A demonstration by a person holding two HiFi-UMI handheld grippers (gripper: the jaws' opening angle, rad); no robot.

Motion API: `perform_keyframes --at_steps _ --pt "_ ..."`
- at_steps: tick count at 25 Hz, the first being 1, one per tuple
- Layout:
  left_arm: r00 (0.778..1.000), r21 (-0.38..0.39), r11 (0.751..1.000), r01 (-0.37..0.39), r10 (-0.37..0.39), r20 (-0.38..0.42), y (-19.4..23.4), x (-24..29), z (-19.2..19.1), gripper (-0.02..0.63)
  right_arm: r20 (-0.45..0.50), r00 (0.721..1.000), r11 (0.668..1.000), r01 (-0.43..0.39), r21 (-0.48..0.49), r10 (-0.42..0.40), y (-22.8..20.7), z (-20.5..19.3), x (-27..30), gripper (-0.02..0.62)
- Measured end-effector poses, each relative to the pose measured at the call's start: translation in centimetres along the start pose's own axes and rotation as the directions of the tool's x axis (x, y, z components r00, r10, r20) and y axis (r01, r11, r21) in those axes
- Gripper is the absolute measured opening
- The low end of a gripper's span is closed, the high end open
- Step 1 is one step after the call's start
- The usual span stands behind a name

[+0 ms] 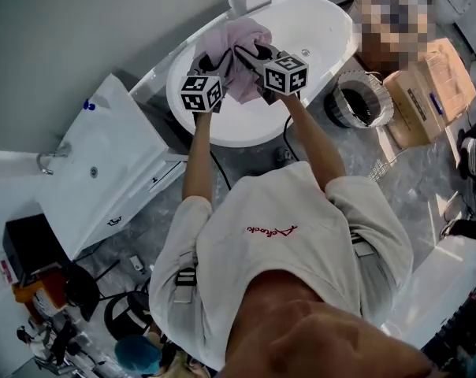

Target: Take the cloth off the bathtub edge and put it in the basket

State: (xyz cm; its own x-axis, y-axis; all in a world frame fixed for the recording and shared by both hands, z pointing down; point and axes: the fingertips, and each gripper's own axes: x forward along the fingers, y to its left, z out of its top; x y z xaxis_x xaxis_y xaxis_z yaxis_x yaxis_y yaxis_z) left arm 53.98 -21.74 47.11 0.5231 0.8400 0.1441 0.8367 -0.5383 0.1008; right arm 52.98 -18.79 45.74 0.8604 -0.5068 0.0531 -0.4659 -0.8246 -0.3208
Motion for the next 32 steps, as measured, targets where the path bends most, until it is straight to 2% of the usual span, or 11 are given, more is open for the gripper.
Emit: perform_keyframes --at_steps 5,8,13,21,32 --pt "0.985 0.019 0.985 0.17 -0.169 -0.014 -5.6 5.1 0.1 0.127 0.053 0.985 0.986 0.167 0.001 -0.167 -4.7 1.3 -5.7 0.1" --pt "0.963 0.029 0.963 0.269 -0.268 -0.032 -9.8 8.1 -0.1 0.127 0.075 0.961 0.964 0.267 0.008 -0.267 -7.5 1.8 -9.9 0.1" --pt "0.921 0.037 0.921 0.389 -0.387 -0.045 -16.4 12.2 0.0 0.127 0.107 0.918 0.924 0.382 0.021 -0.382 -11.3 2.9 -16.5 0.1" --pt "0.84 0.043 0.839 0.542 -0.539 -0.064 -26.9 18.1 0.3 0.127 0.165 0.829 0.844 0.535 0.046 -0.534 -16.8 4.6 -27.0 0.1" --pt "0.723 0.047 0.724 0.688 -0.68 -0.12 -39.6 23.7 -0.8 0.127 0.207 0.714 0.741 0.664 0.105 -0.669 -22.1 5.3 -39.6 0.1"
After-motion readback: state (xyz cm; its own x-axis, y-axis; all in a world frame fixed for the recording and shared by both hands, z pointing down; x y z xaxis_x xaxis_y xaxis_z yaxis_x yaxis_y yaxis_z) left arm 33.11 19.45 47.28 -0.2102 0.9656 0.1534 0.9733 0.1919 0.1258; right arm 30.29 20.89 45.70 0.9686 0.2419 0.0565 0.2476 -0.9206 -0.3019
